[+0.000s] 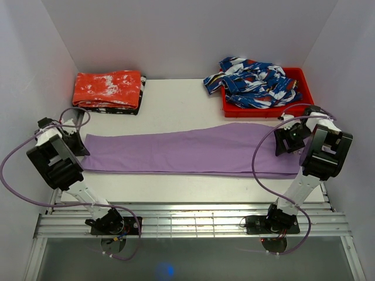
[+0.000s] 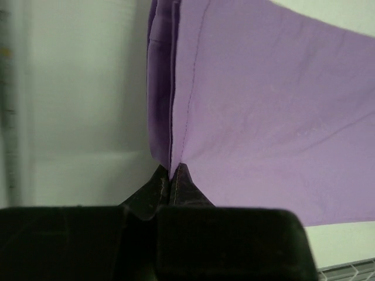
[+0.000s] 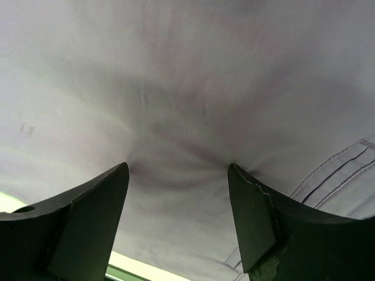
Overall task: Fold and stack the trousers
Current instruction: Fold the trousers
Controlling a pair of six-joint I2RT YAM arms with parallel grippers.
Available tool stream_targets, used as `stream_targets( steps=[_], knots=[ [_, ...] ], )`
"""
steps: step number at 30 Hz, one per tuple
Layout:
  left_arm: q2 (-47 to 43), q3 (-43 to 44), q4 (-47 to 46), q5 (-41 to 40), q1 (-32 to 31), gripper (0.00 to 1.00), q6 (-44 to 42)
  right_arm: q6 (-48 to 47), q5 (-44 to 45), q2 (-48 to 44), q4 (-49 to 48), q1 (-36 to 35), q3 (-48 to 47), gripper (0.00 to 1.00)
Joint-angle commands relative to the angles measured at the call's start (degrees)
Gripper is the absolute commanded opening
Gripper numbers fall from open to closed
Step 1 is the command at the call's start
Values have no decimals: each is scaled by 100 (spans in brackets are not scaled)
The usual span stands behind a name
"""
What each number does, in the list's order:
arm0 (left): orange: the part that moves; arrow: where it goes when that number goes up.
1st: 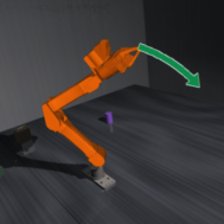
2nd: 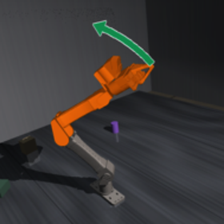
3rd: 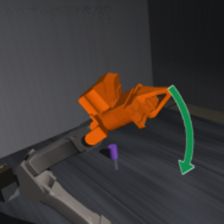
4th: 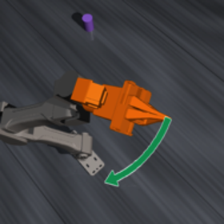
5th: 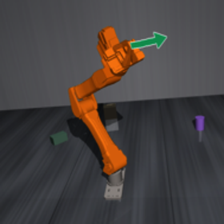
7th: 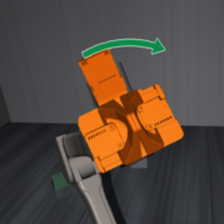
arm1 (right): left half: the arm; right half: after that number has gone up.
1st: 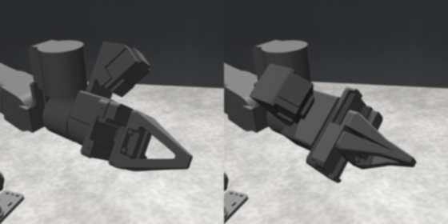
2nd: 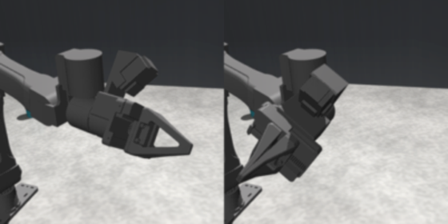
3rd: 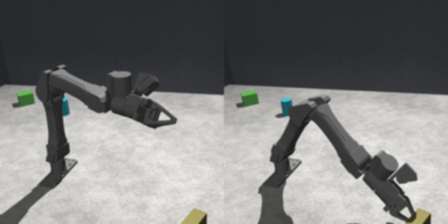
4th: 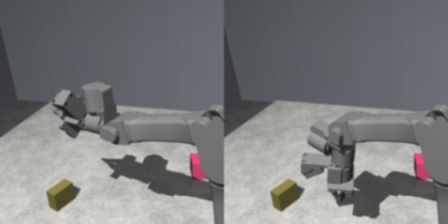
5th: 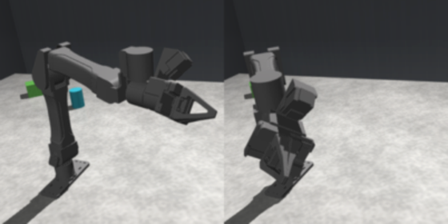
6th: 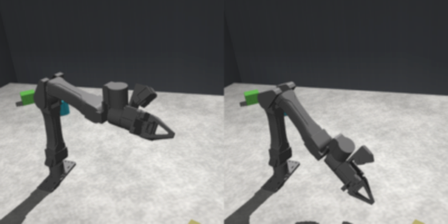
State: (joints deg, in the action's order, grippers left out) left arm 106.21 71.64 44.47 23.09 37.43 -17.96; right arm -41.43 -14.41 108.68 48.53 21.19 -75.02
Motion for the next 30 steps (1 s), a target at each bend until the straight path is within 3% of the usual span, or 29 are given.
stream_targets(
  steps=[1,4,5,6,9,14,24,30],
  knots=[
    [-92,885,422,-235,238,0,-208,-128,-858,-268,463,-159,-30,75],
    [-40,1553,729,-323,256,0,-419,-233,-1449,-339,850,-177,-231,80],
    [-31,1703,869,-358,256,0,-471,-260,-1546,-356,1016,-177,-293,93],
    [13,2026,940,-402,256,0,-516,-313,-1651,-374,1131,-168,-459,98],
    [75,2537,1283,-359,256,0,-699,-375,-1985,-401,1430,-177,-775,95],
    [-57,2785,1854,378,-95,0,-868,-375,-1899,-269,1580,-159,-1146,95],
    [-540,2259,2040,2232,-2290,0,388,-278,-1284,-40,1291,359,-1357,93],
    [-523,1750,706,2402,-3600,0,1757,-41,-862,153,913,772,-1357,90]
  ],
)
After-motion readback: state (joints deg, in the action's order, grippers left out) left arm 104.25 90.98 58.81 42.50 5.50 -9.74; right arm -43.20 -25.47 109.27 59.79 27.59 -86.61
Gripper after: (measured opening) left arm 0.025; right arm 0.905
